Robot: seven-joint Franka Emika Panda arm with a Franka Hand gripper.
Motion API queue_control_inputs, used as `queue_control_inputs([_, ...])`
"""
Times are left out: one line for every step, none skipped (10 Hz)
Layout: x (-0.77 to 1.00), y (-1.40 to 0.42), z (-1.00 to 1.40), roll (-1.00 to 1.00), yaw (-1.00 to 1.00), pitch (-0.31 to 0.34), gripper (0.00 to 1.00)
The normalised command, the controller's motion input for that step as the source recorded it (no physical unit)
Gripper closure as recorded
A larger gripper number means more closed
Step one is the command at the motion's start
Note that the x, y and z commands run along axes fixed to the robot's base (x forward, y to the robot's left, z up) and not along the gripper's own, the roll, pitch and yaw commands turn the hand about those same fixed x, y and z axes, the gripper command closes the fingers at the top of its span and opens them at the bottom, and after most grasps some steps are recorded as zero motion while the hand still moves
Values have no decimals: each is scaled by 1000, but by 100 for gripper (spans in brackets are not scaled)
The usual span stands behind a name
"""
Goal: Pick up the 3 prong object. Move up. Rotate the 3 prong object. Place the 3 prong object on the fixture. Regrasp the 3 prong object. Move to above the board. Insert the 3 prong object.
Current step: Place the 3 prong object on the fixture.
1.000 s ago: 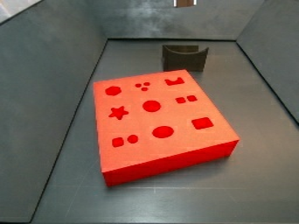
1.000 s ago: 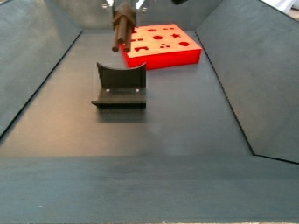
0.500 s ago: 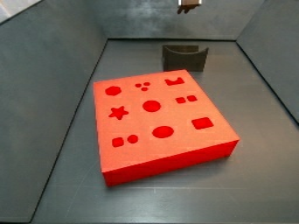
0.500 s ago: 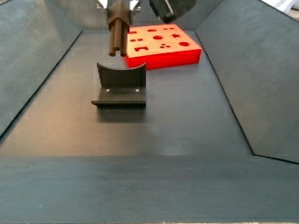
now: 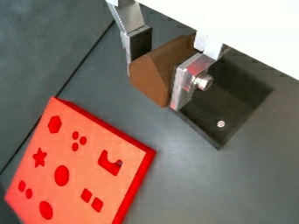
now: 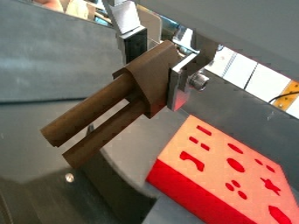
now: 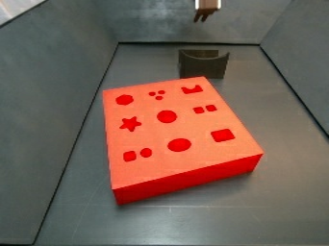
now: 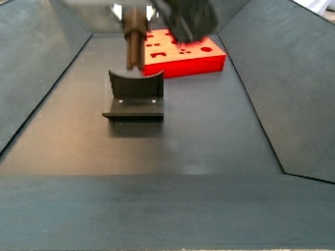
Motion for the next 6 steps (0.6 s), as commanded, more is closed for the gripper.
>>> queue_control_inputs([146, 141, -1000, -1000, -182, 289, 100])
queue_control_inputs([159, 138, -1000, -916, -227, 268, 100])
queue_control_inputs([166, 139, -1000, -708, -265, 187, 100])
queue_control_inputs([169, 142, -1000, -542, -275, 124, 100])
queue_control_inputs([183, 144, -1000, -325, -263, 56, 100])
queue_control_inputs([193, 140, -1000, -252, -250, 25, 100])
